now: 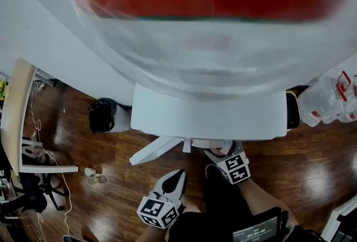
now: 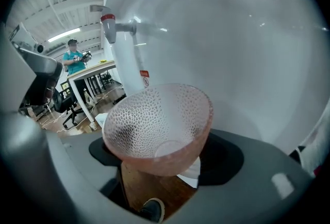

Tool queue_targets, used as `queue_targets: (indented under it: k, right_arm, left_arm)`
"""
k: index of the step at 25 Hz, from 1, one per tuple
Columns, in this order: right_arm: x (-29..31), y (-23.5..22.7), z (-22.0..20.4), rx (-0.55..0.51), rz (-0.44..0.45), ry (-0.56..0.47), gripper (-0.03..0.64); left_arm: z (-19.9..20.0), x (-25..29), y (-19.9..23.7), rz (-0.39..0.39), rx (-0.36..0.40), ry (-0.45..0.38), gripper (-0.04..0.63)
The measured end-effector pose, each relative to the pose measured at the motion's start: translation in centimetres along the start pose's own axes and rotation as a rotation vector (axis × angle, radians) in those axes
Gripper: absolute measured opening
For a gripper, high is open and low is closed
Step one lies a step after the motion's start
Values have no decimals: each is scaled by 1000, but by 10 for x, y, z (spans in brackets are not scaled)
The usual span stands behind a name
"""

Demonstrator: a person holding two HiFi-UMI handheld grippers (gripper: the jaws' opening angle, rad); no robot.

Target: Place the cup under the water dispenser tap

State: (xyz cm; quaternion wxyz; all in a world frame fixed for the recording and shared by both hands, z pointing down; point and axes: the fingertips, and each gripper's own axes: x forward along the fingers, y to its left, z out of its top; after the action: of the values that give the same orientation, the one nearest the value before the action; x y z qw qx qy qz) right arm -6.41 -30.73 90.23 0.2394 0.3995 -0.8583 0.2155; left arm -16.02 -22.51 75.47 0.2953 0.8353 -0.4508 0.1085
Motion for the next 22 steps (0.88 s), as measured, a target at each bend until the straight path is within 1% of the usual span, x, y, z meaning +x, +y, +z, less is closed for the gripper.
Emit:
queue_targets:
  k: [3, 6, 8, 10, 14, 17, 19, 22]
  right_arm:
    - [2, -4, 3, 10, -20, -13, 399]
    - [2, -10, -2, 15, -46, -1, 404]
    - [-1, -7, -8, 39, -47, 22, 483]
    - [-10, -1, -10, 62, -39, 43, 502]
    - [-42, 6, -7, 92, -21, 72, 502]
    - [-77, 18, 1, 78, -1, 80, 497]
    - [-100, 30, 15, 66, 15, 79, 489]
    - [-142, 53, 37, 52, 32, 73, 488]
  left_arm:
    - [1, 2, 4, 3, -17, -13, 0]
    - [3, 1, -2, 18, -28, -34, 0]
    - [10, -8, -4, 46, -53, -49, 0]
    - [17, -19, -9, 55, -65, -54, 0]
    - [27, -38, -34, 41, -30, -46, 0]
    - [38, -58, -61, 9, 7, -78, 0]
    - [52, -74, -78, 3, 11, -92, 0]
    - [71, -109, -107, 22, 4, -99, 0]
